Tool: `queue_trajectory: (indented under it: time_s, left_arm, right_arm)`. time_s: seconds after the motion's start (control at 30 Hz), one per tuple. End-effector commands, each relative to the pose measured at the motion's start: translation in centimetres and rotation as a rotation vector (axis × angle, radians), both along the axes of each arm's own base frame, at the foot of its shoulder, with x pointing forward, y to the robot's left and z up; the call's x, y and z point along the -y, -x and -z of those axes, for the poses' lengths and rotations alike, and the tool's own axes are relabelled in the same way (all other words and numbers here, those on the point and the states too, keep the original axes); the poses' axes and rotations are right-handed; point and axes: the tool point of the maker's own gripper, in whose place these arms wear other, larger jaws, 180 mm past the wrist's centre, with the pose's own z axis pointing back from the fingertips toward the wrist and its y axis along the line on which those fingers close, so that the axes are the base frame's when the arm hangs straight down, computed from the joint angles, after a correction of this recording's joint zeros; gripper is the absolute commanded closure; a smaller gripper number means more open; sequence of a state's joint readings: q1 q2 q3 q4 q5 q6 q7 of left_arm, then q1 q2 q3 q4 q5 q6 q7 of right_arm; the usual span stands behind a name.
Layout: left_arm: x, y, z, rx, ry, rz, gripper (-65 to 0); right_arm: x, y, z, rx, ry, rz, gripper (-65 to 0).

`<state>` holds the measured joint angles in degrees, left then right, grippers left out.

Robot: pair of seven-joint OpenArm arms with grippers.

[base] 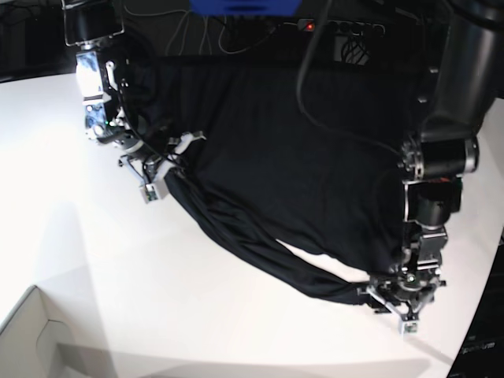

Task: Layout the t-shirt on the table in an organized manner, then fold the t-shirt properly
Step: 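Drag the grasped hem outward with the left gripper, then release, then grasp the shirt's side edges with both grippers and pull taut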

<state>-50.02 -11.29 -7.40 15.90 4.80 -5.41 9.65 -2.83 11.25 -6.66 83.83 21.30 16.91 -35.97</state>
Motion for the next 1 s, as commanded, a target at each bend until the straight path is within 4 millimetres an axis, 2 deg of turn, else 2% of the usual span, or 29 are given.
queue_trajectory:
  time_s: [0.0,0.1,0.2,0.27,0.4,0.53,0.77,0.97]
  left_arm:
    - [-0.6,-2.5,-4.8,0.121,-0.009,-0.008,-35.5]
    - [-2.2,-1.5,-3.8,0.099,-0.023,-0.028,-32.5]
    - [-3.5,1.0,-1.4,0.019,0.006,-0.063,-27.1]
    - [-4.1,2.7,-0.8,0.014,0.041,-0.081,-22.3]
    - [-3.8,6.6,1.0,0.015,0.066,-0.064,-16.3]
    - [-3.6,9.9,5.3,-0.074,0.062,-0.066,-14.6]
    - [-4.6,12.7,10.2,-0.15,0.074,-0.105,-14.6]
    - [-5.4,13.6,12.1,-0.173,0.08,-0.138,-14.6]
  right_arm:
    - [0.4,0.1,0.2,-0.015,0.027,-0.006,0.0]
    - [0.4,-0.6,-0.4,0.002,0.027,-0.006,0.0]
    - [0.4,-0.7,-0.4,0.004,0.028,-0.008,0.0]
    - [0.4,-0.7,-0.4,0.004,0.028,-0.008,0.0]
    - [0.4,-1.4,-0.9,0.02,0.029,-0.007,0.0]
    - [0.7,-1.9,-0.8,0.017,0.033,-0.004,0.0]
    - [0.7,-2.5,-1.1,0.017,0.039,-0.006,0.0]
    - [0.9,-2.0,-0.6,-0.02,0.052,-0.014,0.0]
